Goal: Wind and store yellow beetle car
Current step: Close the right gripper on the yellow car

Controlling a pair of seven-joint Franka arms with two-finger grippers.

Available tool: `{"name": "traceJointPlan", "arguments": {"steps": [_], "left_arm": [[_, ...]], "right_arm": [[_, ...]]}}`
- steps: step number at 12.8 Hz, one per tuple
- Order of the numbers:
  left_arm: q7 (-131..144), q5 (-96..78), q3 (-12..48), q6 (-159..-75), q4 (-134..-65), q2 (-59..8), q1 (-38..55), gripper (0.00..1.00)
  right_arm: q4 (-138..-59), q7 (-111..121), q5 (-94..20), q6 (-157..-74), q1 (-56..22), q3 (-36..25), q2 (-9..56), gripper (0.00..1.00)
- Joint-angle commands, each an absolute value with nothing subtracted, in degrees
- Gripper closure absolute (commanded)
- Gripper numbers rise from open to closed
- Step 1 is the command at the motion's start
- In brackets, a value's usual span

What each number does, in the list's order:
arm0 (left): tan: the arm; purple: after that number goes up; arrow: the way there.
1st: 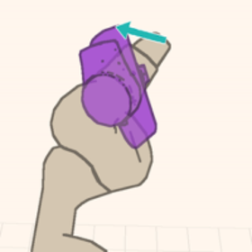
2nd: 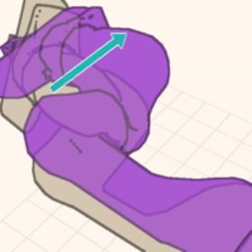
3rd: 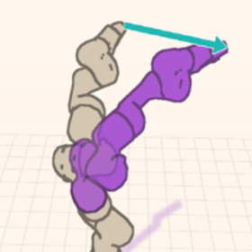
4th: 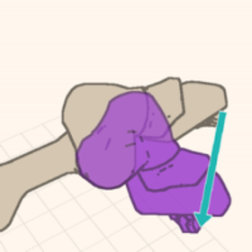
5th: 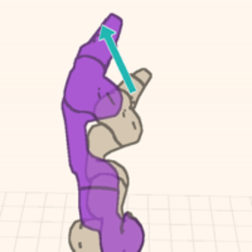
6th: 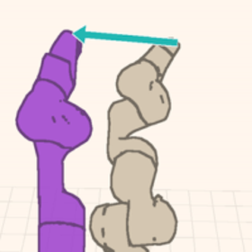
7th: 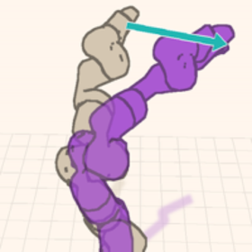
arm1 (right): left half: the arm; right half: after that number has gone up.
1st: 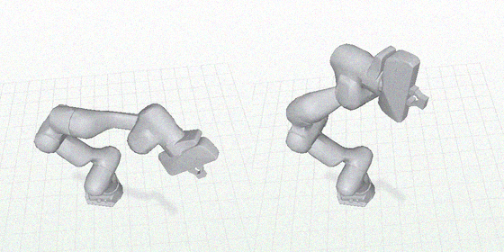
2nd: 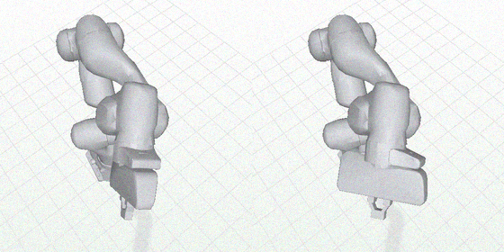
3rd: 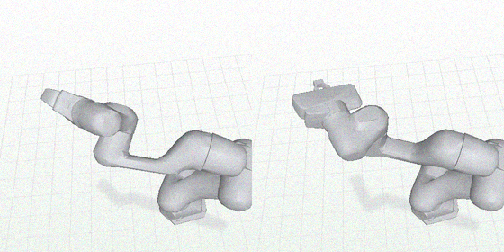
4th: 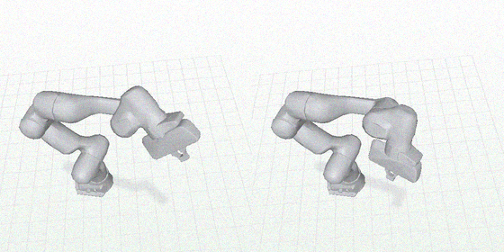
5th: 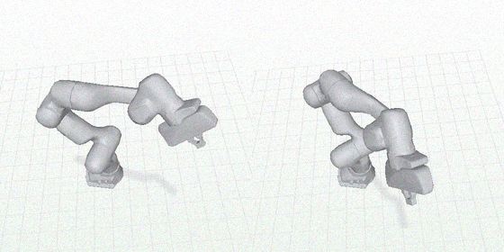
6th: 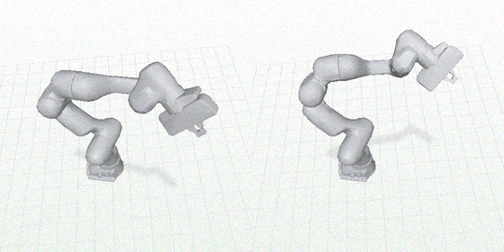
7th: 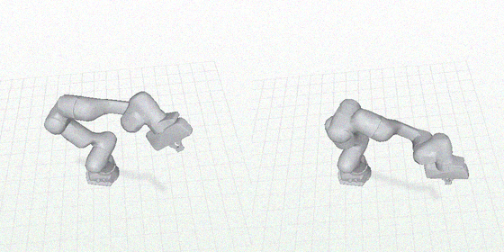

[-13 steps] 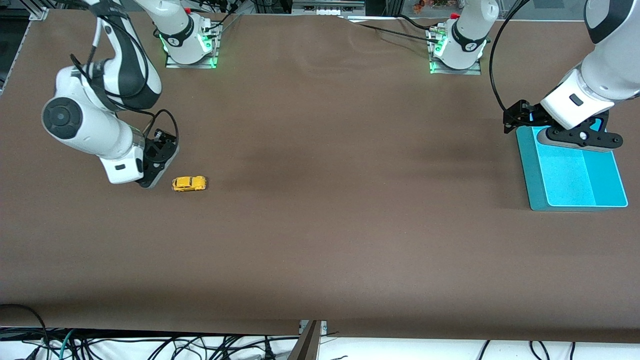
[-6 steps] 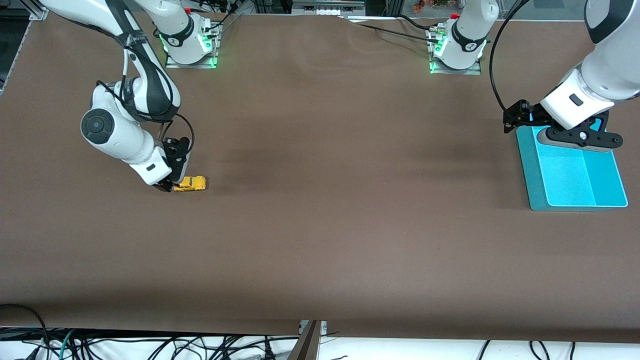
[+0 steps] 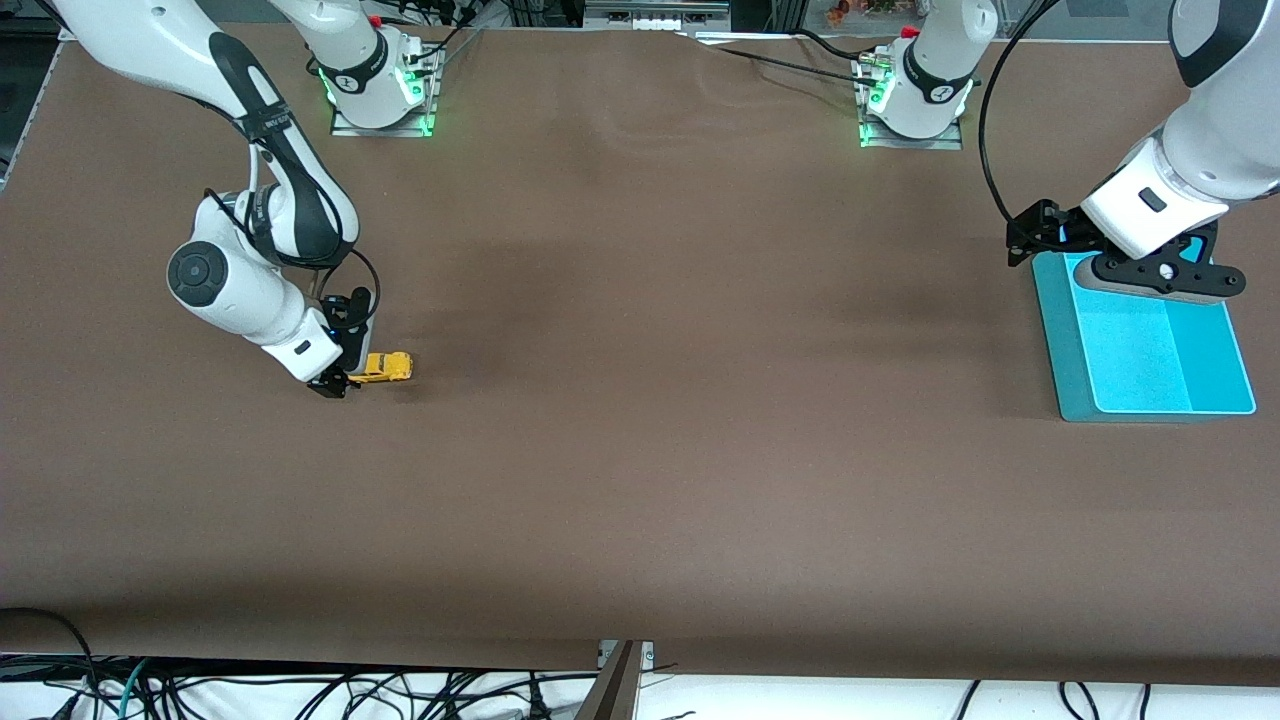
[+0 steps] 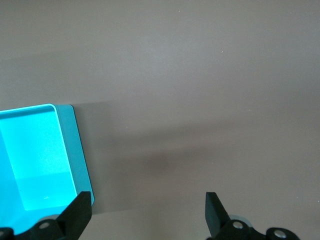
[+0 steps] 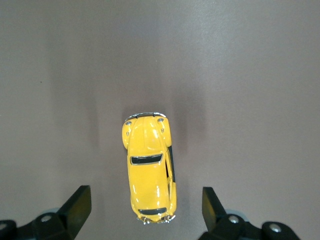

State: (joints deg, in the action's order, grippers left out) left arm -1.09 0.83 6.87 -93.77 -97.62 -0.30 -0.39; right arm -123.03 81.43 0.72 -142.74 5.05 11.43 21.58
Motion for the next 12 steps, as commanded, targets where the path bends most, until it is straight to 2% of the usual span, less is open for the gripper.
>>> {"name": "traceJointPlan", "arguments": {"steps": [1,4,5,9,11,12], "left_arm": [[-1.32,-0.53,7.03,-92.55,-95.98,-1.05,-0.88,0.00],[-1.32,-0.53,7.03,-92.55,-95.98,-1.05,-0.97,0.00],[-1.32,-0.53,7.03,-92.55,-95.98,-1.05,-0.97,0.00],[-1.32,-0.53,7.03,-92.11,-95.98,-1.05,-1.05,0.00],[-1.32,-0.53,7.03,-92.11,-95.98,-1.05,-0.97,0.00],[-1.32,-0.53,7.03,-92.11,-95.98,-1.05,-1.05,0.00]], "right_arm": [[-123.22,82.70,0.97,-144.75,5.27,11.78,22.58,0.08],[-123.31,84.02,0.88,-147.56,5.62,11.69,24.52,0.20],[-123.31,84.02,0.88,-147.83,5.62,11.69,24.70,0.27],[-123.05,84.63,0.97,-147.83,5.71,11.78,24.79,0.67],[-123.05,86.83,0.97,-147.92,5.71,11.78,24.87,0.82],[-122.87,89.01,0.88,-148.62,5.71,11.69,25.22,0.82]]}}
